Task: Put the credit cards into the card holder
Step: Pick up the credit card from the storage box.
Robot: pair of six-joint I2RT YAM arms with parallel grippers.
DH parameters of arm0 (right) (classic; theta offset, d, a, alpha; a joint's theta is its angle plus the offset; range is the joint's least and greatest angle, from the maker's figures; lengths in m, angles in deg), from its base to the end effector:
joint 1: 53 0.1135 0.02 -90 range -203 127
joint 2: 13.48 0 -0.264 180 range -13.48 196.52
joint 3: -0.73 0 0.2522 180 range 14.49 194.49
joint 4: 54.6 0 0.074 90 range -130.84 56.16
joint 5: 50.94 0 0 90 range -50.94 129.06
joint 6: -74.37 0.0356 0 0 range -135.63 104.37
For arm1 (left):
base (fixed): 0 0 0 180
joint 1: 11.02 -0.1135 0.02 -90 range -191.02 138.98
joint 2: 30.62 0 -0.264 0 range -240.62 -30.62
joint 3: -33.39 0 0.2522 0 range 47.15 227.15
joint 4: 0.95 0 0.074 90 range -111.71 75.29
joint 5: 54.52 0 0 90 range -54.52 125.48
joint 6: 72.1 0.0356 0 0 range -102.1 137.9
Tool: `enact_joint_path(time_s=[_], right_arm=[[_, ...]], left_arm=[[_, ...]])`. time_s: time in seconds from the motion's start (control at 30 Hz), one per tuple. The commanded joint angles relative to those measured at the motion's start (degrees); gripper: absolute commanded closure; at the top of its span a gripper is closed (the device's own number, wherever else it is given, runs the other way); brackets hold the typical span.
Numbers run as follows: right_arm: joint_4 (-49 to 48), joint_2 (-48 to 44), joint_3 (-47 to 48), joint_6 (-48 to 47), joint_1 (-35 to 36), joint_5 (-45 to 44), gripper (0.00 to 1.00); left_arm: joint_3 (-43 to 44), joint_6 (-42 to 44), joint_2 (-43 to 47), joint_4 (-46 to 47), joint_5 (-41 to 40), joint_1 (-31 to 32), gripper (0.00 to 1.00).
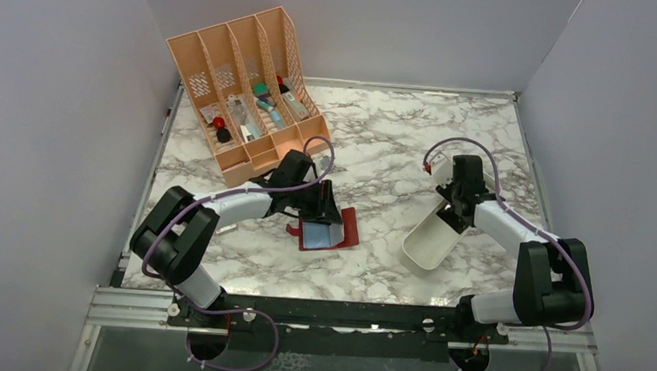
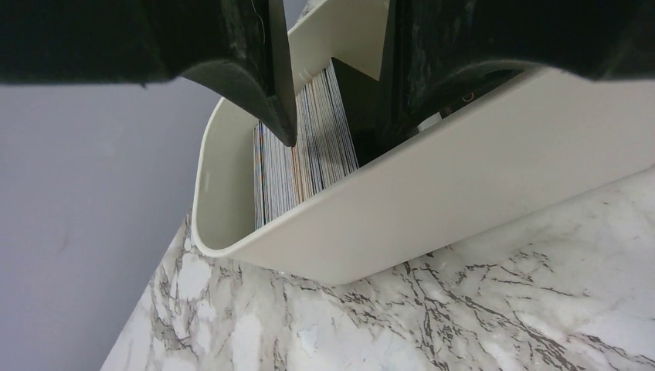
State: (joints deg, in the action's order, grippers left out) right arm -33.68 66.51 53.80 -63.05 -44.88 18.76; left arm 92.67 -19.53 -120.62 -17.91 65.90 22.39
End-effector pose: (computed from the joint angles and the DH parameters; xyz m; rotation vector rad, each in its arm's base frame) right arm 0.2701 0.0261 0.1797 -0.9980 2.2604 -0.7351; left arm 0.2466 -0.1843 0.1713 0.1820 2.6049 -1.1580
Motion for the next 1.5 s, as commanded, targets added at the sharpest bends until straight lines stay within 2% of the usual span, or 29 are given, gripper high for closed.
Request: enact_joint_path(time_s=[0.0,0.17,0.47,0.6,0.73,1.03,1.23,1.33,1.47], right_arm=[[-4.83,0.14,-0.26,-1.25,-0.61,-2.83,0.57],[-5.19,-0.74,0.06,-1.26,-0.65,-2.08,0.69],[-5.56,-1.05,0.31,-1.43,-0.70,-2.52,0.81],[-1.09,-1.77,2.66,0.21,-0.65,-1.19,0.83],[7.58,-3.50,7.26,4.91,-0.57,4.28,0.89],[18.19,-7.91,12.56,11.26,0.42,10.07,0.98],[22.59,-11.94,15.81,16.17,0.95,15.64,0.99],[23.02,-13.27,18.38,22.38,1.19,15.70,0.99],[25.86,-12.54,24.95,35.52,1.28,13.74,0.99]], left_arm=[[0.45,0.78,2.25,-0.52,0.53,0.17,0.55],[0.39,0.80,2.46,-0.54,0.52,0.21,0.55],[0.30,0.78,2.83,-0.50,0.48,0.17,0.55],[0.34,0.78,2.81,-0.70,0.28,0.18,0.55],[0.55,0.76,2.55,-0.77,0.13,0.21,0.55],[0.91,1.13,2.89,-1.74,-1.29,0.24,0.55],[0.96,0.97,3.26,-2.19,-2.28,0.17,0.55],[1.40,0.81,4.31,-3.40,-3.78,0.17,0.55],[1.50,0.84,6.88,-4.86,-6.52,-0.23,0.55]])
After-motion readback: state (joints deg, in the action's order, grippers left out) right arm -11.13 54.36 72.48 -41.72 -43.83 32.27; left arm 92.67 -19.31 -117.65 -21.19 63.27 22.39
